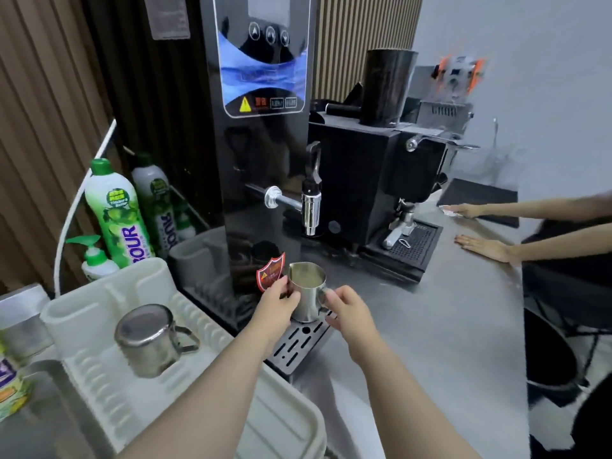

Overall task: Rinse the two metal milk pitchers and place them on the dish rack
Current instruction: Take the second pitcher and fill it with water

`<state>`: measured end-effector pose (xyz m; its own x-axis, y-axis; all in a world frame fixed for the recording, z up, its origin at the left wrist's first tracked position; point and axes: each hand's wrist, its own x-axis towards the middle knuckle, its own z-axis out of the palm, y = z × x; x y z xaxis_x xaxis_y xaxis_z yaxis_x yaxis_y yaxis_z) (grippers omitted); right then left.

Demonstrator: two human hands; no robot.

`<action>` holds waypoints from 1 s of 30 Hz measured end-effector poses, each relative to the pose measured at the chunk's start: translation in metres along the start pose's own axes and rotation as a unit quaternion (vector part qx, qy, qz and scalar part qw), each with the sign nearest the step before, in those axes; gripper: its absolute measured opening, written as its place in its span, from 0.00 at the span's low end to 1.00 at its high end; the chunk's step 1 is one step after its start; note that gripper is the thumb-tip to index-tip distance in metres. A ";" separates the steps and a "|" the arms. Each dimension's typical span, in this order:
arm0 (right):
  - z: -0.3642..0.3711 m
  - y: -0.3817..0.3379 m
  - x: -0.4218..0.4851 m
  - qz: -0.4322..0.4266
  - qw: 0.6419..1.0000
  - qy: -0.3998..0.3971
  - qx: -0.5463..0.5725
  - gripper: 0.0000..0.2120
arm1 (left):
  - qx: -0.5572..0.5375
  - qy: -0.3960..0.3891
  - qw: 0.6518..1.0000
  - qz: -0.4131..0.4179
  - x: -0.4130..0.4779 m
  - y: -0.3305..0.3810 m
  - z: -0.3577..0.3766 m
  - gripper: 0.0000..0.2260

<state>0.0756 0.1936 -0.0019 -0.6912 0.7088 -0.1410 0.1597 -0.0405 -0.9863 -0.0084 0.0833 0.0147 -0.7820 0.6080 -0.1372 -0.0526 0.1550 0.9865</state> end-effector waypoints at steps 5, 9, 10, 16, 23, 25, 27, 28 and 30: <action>-0.008 -0.011 -0.049 -0.053 0.997 -0.044 0.019 0.10 | 0.044 0.001 0.997 0.056 -0.042 -0.018 -0.031 0.28; 0.012 -0.016 -0.106 -0.078 0.989 -0.124 0.010 0.11 | 0.002 0.057 0.995 0.086 -0.113 -0.029 -0.063 0.21; 0.024 -0.015 -0.123 -0.083 0.986 -0.145 0.009 0.12 | -0.014 0.083 0.993 0.087 -0.135 -0.031 -0.074 0.21; 0.111 -0.002 -0.221 -0.098 0.950 -0.294 -0.030 0.11 | -0.030 0.230 0.971 0.061 -0.261 -0.064 -0.164 0.22; 0.213 0.034 -0.306 -0.108 0.899 -0.404 -0.130 0.16 | -0.007 0.368 0.930 0.012 -0.387 -0.113 -0.238 0.21; 0.242 0.044 -0.321 -0.082 0.889 -0.429 -0.137 0.22 | 0.005 0.389 0.921 -0.005 -0.408 -0.125 -0.254 0.23; 0.268 0.047 -0.331 -0.063 0.878 -0.456 -0.131 0.22 | 0.008 0.418 0.908 -0.014 -0.419 -0.133 -0.272 0.20; 0.279 0.047 -0.335 -0.054 0.874 -0.468 -0.120 0.19 | 0.012 0.430 0.903 -0.017 -0.422 -0.134 -0.280 0.19; 0.298 0.041 -0.340 -0.044 0.871 -0.481 -0.093 0.16 | 0.024 0.441 0.897 -0.016 -0.424 -0.134 -0.295 0.19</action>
<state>0.1076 -0.2588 -0.0199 -0.9630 -0.2176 -0.1590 0.1249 0.1622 -0.9788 0.1473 -0.4245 -0.0327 -0.9690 -0.2461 -0.0198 -0.0728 0.2079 0.9754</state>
